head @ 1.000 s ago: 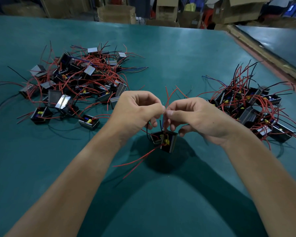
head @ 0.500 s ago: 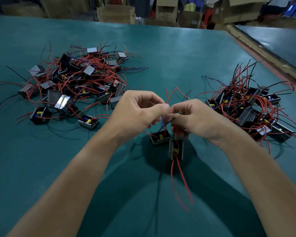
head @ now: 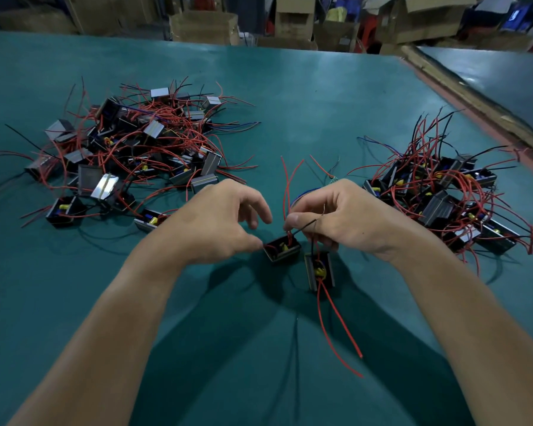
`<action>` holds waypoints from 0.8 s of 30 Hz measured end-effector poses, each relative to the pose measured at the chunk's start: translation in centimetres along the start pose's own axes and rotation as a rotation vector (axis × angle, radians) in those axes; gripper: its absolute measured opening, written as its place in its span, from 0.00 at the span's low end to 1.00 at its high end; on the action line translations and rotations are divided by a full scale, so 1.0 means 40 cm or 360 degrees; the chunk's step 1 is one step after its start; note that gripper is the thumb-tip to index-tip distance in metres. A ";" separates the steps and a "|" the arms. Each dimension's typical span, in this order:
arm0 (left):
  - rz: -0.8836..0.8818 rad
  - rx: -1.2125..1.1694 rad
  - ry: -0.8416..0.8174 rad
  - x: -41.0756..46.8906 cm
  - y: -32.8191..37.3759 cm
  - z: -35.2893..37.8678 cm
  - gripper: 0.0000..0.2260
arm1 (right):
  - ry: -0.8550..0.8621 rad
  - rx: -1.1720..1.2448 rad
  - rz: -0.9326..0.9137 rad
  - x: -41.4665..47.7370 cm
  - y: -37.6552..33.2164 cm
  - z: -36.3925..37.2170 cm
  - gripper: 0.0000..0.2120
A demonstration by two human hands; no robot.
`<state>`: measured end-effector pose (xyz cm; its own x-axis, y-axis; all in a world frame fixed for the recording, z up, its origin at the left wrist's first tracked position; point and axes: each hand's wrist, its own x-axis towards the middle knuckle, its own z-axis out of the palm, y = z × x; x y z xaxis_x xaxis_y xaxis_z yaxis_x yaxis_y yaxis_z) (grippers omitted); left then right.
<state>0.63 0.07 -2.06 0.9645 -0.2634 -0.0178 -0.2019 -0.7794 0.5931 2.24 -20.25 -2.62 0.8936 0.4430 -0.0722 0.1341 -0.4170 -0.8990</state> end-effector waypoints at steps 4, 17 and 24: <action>-0.0188 0.0186 0.0308 0.011 -0.019 0.020 0.11 | -0.0025 0.0003 0.0003 0.002 0.008 0.002 0.10; -0.0481 0.0394 0.0394 0.016 -0.028 0.028 0.20 | -0.0018 -0.0025 0.0012 0.008 0.022 0.001 0.10; -0.0488 0.0345 0.0477 0.024 -0.030 0.028 0.03 | -0.0035 -0.0052 -0.0002 0.007 0.022 0.000 0.10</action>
<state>1.62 0.11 -3.69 0.9853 0.1477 0.0864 0.0992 -0.9044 0.4149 2.60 -20.49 -3.42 0.8838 0.4609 -0.0811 0.1493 -0.4421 -0.8844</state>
